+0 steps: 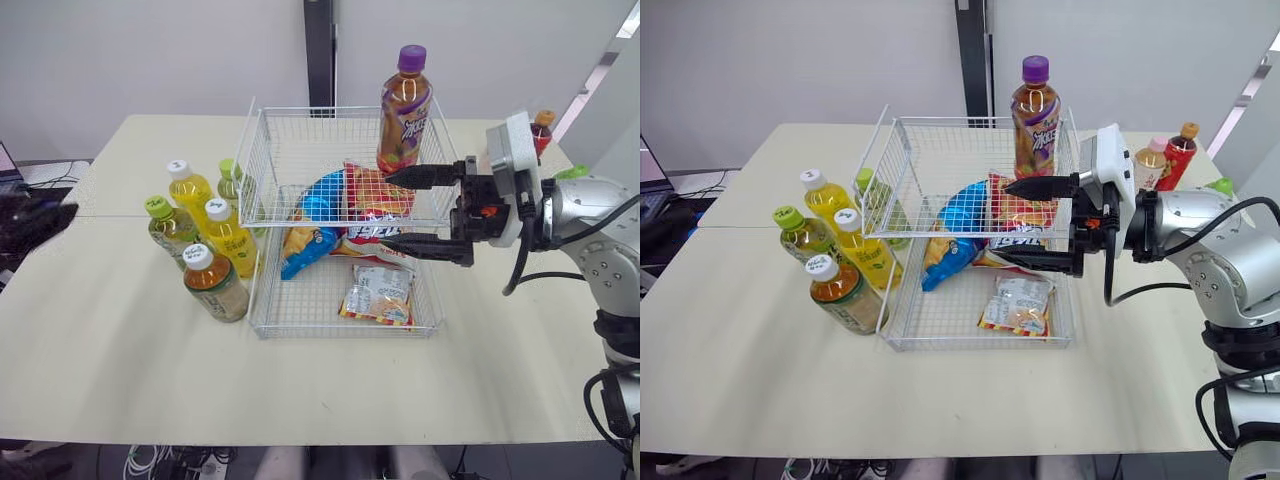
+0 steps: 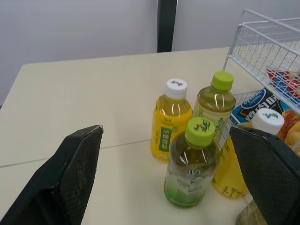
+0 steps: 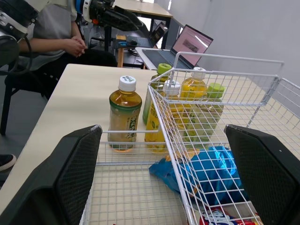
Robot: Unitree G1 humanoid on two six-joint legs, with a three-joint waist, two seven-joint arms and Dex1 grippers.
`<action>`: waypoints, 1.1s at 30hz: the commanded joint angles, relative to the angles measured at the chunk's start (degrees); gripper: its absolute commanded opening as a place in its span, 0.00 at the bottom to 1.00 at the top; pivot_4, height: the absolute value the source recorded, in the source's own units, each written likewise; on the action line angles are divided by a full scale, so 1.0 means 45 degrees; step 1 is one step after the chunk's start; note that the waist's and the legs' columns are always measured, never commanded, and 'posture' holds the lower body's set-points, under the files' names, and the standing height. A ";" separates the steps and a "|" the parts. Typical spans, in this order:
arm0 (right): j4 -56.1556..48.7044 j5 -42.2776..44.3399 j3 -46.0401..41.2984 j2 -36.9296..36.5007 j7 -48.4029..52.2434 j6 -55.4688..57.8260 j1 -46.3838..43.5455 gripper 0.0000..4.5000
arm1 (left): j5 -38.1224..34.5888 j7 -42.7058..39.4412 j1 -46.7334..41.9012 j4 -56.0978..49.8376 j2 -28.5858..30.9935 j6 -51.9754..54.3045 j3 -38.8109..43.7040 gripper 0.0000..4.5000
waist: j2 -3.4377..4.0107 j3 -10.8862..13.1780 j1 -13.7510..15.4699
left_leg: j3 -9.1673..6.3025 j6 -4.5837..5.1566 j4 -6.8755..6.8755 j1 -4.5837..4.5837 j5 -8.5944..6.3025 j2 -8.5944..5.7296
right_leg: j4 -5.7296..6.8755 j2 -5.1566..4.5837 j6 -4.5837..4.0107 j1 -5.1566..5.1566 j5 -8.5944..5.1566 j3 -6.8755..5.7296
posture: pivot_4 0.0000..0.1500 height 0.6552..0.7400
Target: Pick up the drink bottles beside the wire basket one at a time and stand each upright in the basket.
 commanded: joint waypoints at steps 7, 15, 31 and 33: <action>-0.0039 -0.0362 -0.0151 0.0063 0.0554 -0.0140 -0.0279 1.00 | -0.1244 0.1350 0.0995 -0.1746 -0.0918 -0.0336 -0.0204 0.99 | -0.0010 -0.0006 0.0035 | -0.0005 -0.0005 -0.0004 -0.0001 -0.0004 0.0012 | -0.0037 -0.0001 -0.0011 0.0007 0.0009 -0.0002 | 1.00 1.00; 0.0062 -0.0636 -0.0146 0.0139 0.0557 -0.0090 -0.0291 1.00 | -0.1796 0.2329 0.1384 -0.2311 -0.1291 -0.0642 -0.0596 0.99 | -0.0008 -0.0006 -0.0012 | 0.0004 -0.0008 -0.0019 0.0000 -0.0007 0.0020 | -0.0035 0.0000 -0.0015 0.0001 0.0010 0.0002 | 1.00 1.00; -0.0296 -0.0964 0.0019 0.0416 0.0380 -0.0157 -0.0154 1.00 | -0.2314 0.3984 0.0638 -0.1734 -0.1923 -0.1641 -0.2241 0.99 | -0.0008 -0.0006 0.0021 | 0.0001 -0.0012 -0.0023 0.0000 -0.0009 0.0021 | -0.0048 0.0004 -0.0016 0.0005 0.0010 -0.0004 | 1.00 1.00; -0.0237 -0.1073 0.0069 0.0441 0.0421 -0.0235 -0.0132 1.00 | -0.2108 0.4297 0.0358 -0.1528 -0.1962 -0.1941 -0.2562 0.99 | -0.0008 -0.0006 0.0016 | 0.0001 -0.0012 -0.0023 0.0000 -0.0009 0.0022 | -0.0048 0.0006 -0.0016 0.0006 0.0011 -0.0006 | 1.00 1.00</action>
